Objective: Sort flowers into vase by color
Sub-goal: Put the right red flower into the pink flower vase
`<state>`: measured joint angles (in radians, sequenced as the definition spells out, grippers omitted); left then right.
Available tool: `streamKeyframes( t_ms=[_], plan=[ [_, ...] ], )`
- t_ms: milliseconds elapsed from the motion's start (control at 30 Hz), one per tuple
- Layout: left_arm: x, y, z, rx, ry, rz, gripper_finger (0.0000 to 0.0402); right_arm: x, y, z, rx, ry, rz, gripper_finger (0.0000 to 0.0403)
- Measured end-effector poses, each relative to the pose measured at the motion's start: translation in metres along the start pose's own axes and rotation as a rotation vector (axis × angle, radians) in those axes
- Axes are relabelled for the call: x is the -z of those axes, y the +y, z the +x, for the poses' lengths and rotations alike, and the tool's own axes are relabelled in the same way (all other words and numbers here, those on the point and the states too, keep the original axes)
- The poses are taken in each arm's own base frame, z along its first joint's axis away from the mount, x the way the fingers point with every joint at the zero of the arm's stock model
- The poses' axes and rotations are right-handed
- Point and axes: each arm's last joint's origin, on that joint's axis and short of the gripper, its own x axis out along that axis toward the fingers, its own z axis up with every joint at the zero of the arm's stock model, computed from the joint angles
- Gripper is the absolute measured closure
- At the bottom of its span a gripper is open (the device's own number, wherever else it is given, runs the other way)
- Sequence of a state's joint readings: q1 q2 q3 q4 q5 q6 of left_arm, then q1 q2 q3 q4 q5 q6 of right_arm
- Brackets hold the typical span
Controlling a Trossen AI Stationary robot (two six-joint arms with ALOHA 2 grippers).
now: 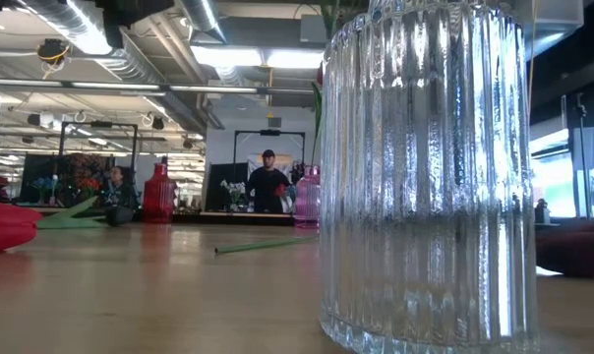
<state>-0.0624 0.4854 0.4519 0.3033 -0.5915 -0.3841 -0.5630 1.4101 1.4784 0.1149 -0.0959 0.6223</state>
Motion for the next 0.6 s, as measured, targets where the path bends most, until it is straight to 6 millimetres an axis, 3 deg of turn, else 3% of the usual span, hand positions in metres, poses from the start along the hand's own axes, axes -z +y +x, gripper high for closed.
streamKeyframes(
  t_ms=[300, 600],
  plan=[
    [0.002, 0.001, 0.003, -0.017, 0.005, -0.009, 0.0206, 0.022, -0.034, 0.027, 0.089, 0.059, 0.095, 0.0393],
    [0.009, 0.002, 0.006, -0.031, 0.054, -0.054, 0.0206, 0.034, -0.041, 0.038, 0.059, 0.101, 0.181, 0.0392]
  ],
)
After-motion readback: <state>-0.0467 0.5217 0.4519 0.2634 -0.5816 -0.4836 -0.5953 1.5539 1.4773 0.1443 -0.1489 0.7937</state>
